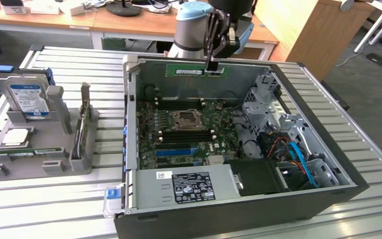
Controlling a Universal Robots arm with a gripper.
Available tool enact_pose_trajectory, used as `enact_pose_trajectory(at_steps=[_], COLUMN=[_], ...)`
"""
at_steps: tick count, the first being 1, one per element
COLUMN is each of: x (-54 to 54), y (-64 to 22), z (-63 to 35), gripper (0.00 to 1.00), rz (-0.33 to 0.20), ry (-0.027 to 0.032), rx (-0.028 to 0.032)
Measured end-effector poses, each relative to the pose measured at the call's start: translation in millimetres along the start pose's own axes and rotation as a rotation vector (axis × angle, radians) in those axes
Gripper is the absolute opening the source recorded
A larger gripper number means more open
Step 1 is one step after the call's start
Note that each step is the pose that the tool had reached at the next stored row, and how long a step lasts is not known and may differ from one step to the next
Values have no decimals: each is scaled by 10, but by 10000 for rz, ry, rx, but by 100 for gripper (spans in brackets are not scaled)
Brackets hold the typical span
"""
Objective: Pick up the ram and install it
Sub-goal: 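Pick up the ram and move it above insertion slot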
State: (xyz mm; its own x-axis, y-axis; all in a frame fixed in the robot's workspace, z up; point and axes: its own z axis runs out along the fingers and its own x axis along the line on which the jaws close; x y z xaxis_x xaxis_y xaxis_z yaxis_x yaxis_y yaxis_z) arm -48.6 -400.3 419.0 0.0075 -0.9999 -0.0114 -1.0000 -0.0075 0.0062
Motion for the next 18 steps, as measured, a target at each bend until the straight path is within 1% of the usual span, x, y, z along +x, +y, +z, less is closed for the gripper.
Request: enact_pose_trajectory(at_steps=[3, 5, 18], x=[0, -1, 2], y=[0, 0, -1], z=[2, 20, 236], gripper=[12, 12, 12], rz=[1, 1, 1], ry=[-1, 0, 1], rx=[0, 8, 53])
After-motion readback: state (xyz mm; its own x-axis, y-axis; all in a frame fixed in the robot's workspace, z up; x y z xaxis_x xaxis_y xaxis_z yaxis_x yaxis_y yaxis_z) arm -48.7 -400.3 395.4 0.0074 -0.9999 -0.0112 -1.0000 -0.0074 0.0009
